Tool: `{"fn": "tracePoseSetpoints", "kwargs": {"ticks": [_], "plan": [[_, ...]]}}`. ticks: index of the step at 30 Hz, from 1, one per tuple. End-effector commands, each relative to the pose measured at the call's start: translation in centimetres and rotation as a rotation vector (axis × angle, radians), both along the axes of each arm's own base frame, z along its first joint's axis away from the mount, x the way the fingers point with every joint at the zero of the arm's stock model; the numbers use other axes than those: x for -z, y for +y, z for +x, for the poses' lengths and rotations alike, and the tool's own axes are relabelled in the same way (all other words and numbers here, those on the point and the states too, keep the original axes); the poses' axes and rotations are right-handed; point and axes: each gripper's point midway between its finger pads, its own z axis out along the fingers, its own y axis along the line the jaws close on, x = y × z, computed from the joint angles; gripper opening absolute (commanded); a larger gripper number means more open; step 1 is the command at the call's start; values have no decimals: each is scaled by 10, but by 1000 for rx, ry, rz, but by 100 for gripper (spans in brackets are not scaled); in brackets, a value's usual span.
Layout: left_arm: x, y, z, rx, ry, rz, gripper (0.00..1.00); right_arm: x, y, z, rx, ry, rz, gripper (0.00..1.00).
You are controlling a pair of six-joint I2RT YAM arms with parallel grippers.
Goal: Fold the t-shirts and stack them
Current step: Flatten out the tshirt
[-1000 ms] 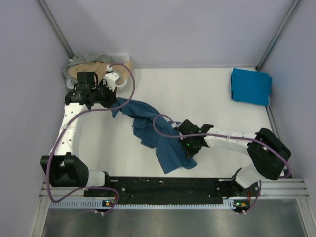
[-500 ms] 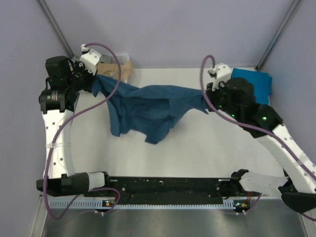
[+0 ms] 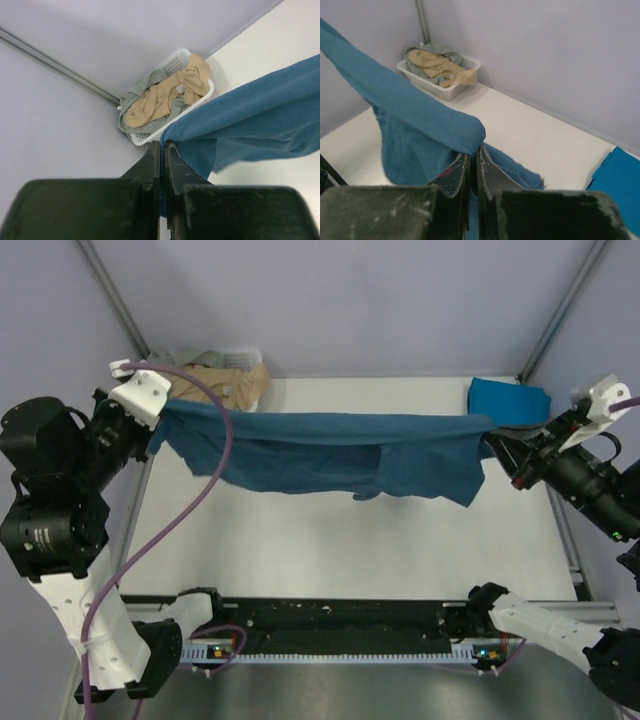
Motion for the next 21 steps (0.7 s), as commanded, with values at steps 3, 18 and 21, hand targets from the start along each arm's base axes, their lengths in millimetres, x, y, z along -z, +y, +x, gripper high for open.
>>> {"fn": "tracePoseSetpoints", "kwargs": {"ticks": [3,18,21], "plan": [[37,-2,-1,18,129,-8,0,3,-13,32,171,39,-41,0],[223,-47,190,144,433,-221,28,193,47,333,257,415,-250,12],[226,-33,229,42,462,-229,60,225,30,364,380,508,-296,45]]}}
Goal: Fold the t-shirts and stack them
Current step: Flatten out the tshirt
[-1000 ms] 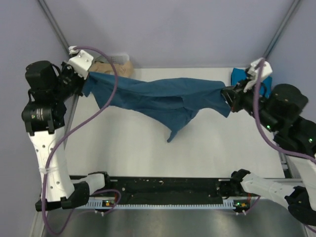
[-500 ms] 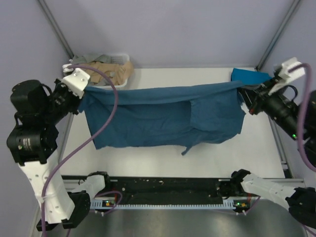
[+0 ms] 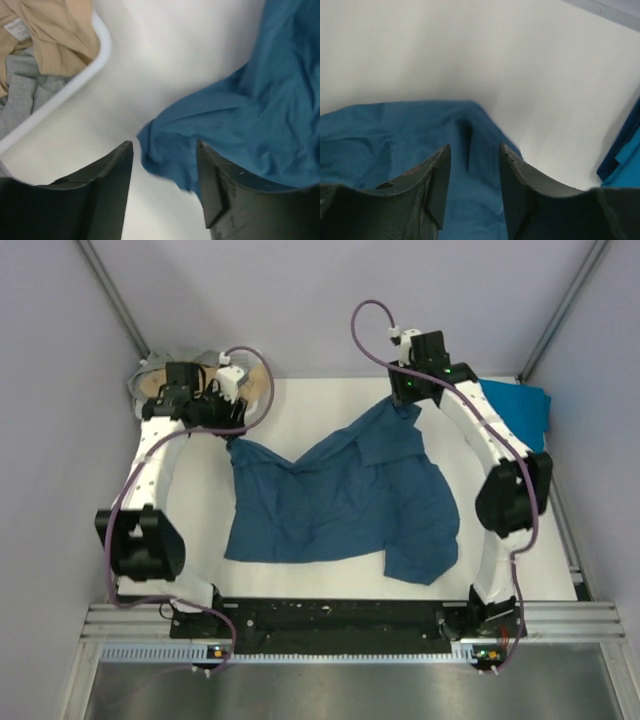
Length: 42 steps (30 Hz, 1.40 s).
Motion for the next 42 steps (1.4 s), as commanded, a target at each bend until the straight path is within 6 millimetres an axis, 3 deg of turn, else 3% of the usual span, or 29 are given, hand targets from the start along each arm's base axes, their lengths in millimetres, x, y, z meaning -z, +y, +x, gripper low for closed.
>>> {"fn": "tracePoseSetpoints", "kwargs": {"ticks": [1,2,4,7,10,11,14,19,22,24,30,33,36,38,39,40,42], "plan": [[-48,11,71,-119,-169,18,66,-33,-21,38,125,-80,-27,51],[-51,-1,69,-91,-160,20,71,-27,-27,34,139,-56,-38,54],[-56,-2,59,-55,-173,43,73,-5,-40,14,167,9,-75,61],[-49,-8,25,78,-205,90,72,16,-63,-33,245,78,-107,62],[-5,-13,-25,264,-171,181,67,53,-74,-89,300,190,-80,63],[24,-12,-49,327,-115,214,66,62,-75,-107,315,219,-59,63],[79,-4,-110,503,-28,324,67,102,-80,-157,373,337,-13,63],[138,7,-192,712,89,403,72,147,-87,-228,474,477,56,63],[163,15,-202,703,152,426,93,165,-92,-255,540,521,77,69],[173,17,-201,703,144,450,93,175,-91,-266,568,554,94,76],[199,15,-215,767,181,489,92,190,-100,-284,643,571,88,80],[211,23,-197,705,125,560,90,197,-98,-291,664,588,113,85],[212,21,-191,681,106,551,77,214,-96,-293,655,612,109,86],[211,16,-192,682,98,523,66,227,-93,-296,648,647,113,80],[212,14,-195,690,103,510,61,233,-91,-296,639,652,119,72],[212,11,-197,701,104,494,58,237,-89,-297,633,659,129,59],[215,7,-202,709,115,465,39,238,-87,-295,620,656,139,26]]}}
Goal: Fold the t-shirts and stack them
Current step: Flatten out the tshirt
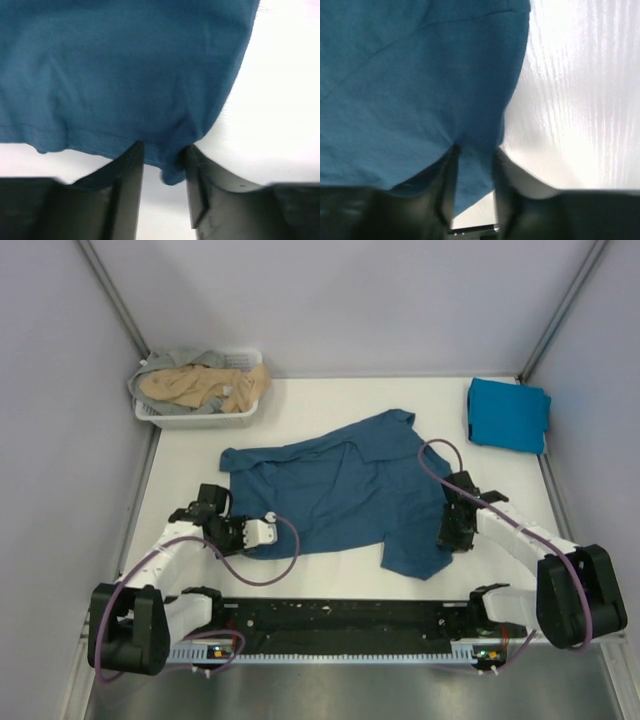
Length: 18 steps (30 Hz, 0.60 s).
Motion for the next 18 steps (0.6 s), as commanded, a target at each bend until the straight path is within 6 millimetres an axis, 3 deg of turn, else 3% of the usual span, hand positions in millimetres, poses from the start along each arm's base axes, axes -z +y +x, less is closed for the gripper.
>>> {"fn": "tracePoseSetpoints", "kwargs": {"ticks": [1,2,3,5,7,9,11,15,18], "plan": [[3,-12,-2,11,-3,-67,26,8,16,12,2,-53,88,14],[1,-13,-1,0,-1,-71,7,3,17,16,-6,-75,89,0],[-3,-14,3,-22,-10,-80,0,-7,18,22,-11,-109,96,0],[-20,-10,17,-102,-40,-74,0,-32,20,34,-33,-180,107,0],[-51,-2,38,-213,-98,-63,0,-72,23,48,-59,-273,121,0],[-89,5,54,-306,-162,-58,0,-126,23,60,-90,-389,125,0],[-136,10,62,-360,-234,-79,0,-193,19,66,-114,-524,117,0],[-240,13,61,-414,-390,-144,0,-318,2,48,-137,-785,87,0],[-320,19,57,-466,-577,-196,0,-404,-14,21,-121,-1002,81,0]]}}
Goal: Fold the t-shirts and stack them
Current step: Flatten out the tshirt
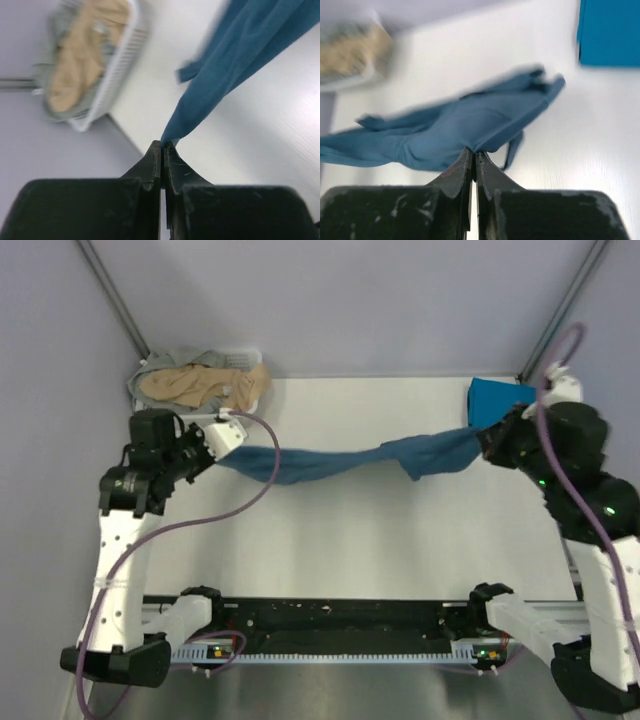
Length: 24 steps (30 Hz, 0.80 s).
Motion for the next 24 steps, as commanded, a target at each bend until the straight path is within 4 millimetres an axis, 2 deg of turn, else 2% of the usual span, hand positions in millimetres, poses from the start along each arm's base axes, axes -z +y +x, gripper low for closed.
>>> {"fn": "tracePoseSetpoints", "kwargs": {"ticks": [1,5,6,9,12,15,19,22,24], "plan": [[-106,14,-33,-120,-212,-59,0,-106,-36,-62,46,-259,-42,0],[-197,23,-52,-166,-438,-80,0,-158,-46,-95,45,-419,-22,0],[-210,24,-55,-170,-472,-84,0,-167,-48,-101,43,-446,-19,0],[-234,26,-62,-171,-524,-89,0,-186,-52,-111,44,-503,-21,0],[-239,25,-56,-171,-534,-88,0,-195,-52,-108,44,-519,-36,0],[-237,27,-38,-191,-533,-86,0,-189,-46,-83,33,-478,-72,0],[-238,28,-2,-218,-567,-93,0,-180,-27,-20,-6,-424,-131,0],[-249,35,33,-273,-636,-90,0,-190,-16,29,-25,-419,-162,0],[-264,40,55,-320,-706,-110,0,-216,-15,54,-28,-469,-145,0]]}}
